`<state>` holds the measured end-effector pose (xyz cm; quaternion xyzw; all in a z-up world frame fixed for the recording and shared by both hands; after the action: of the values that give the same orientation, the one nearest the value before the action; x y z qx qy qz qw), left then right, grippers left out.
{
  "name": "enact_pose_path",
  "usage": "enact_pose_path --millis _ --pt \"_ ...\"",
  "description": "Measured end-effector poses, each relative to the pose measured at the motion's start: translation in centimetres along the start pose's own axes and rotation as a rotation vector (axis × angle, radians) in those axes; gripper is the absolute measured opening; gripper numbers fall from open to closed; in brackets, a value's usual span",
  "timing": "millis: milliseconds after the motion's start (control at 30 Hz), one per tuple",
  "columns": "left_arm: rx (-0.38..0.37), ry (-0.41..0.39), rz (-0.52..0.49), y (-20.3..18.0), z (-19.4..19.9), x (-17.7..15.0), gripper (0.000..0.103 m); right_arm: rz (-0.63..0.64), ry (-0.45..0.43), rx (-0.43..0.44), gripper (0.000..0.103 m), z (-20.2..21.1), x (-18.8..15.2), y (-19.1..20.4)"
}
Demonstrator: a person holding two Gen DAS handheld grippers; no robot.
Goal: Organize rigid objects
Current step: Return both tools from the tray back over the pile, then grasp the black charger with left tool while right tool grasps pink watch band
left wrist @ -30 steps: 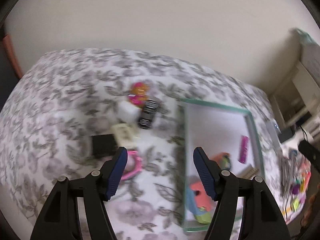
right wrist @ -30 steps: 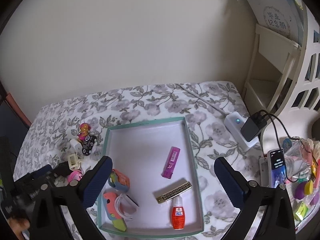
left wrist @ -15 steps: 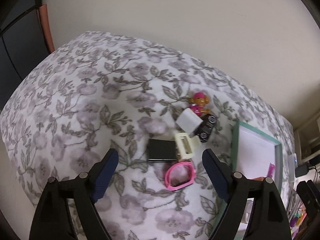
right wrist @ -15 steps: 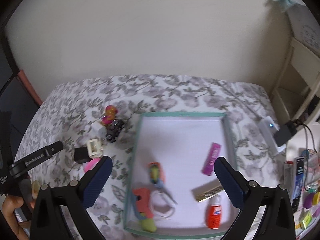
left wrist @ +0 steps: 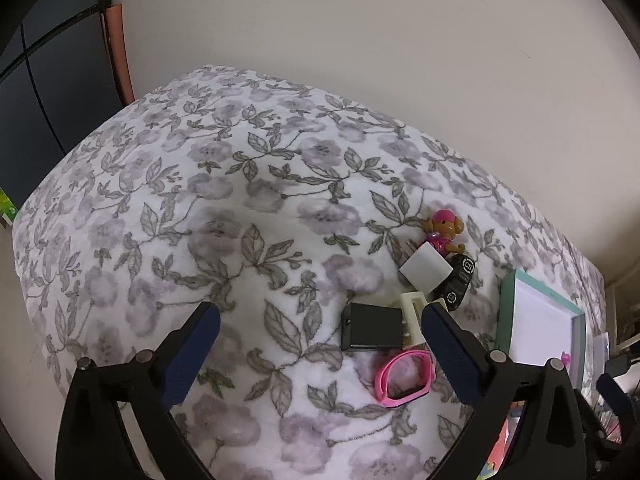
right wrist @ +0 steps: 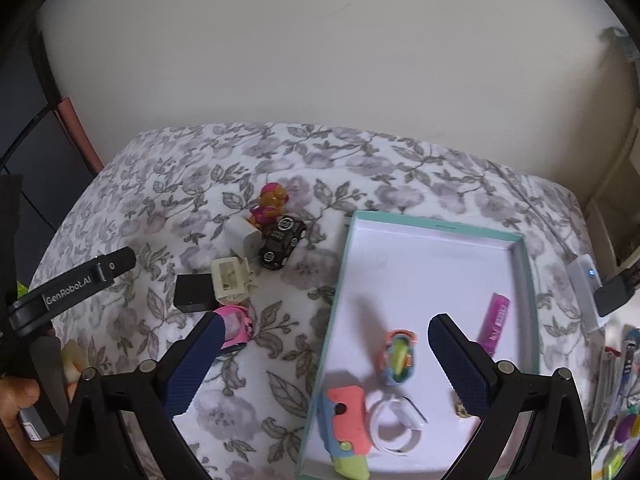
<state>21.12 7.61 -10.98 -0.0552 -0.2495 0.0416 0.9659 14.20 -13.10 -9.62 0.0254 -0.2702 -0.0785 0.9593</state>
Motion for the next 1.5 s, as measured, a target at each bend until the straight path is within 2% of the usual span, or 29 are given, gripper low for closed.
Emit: enact_pose_path --millis 333,667,1000,1200,1500 --pt "-0.006 0.102 -0.028 0.1 -2.7 -0.6 0.101 0.008 0.022 0.065 0.103 -3.3 0.3 2.6" --pt "0.019 0.182 -0.019 0.6 -5.6 -0.6 0.101 0.092 0.054 0.054 0.103 -6.5 0.0 4.7" --pt "0.024 0.26 0.005 0.7 -8.0 -0.6 0.101 0.116 0.081 0.092 0.103 -9.3 0.1 6.4" --pt "0.02 0.283 0.032 1.0 -9.1 -0.4 0.101 0.163 0.113 0.108 0.103 -11.1 -0.6 7.9" --pt "0.017 0.333 0.015 1.4 -10.0 -1.1 0.101 0.232 0.181 0.117 0.103 -13.2 -2.9 9.4"
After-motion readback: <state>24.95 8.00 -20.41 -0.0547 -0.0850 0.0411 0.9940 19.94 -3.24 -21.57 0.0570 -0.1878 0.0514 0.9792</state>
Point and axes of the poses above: each gripper's, at about its wrist camera, not at the fingertips, and z roughly against the way its jaws point, y to its left, x to its top, the point moved 9 cm from there along -z, roughly the way its jaws point, and after that the axes turned 4 degrees about y, right-handed, at the moved point
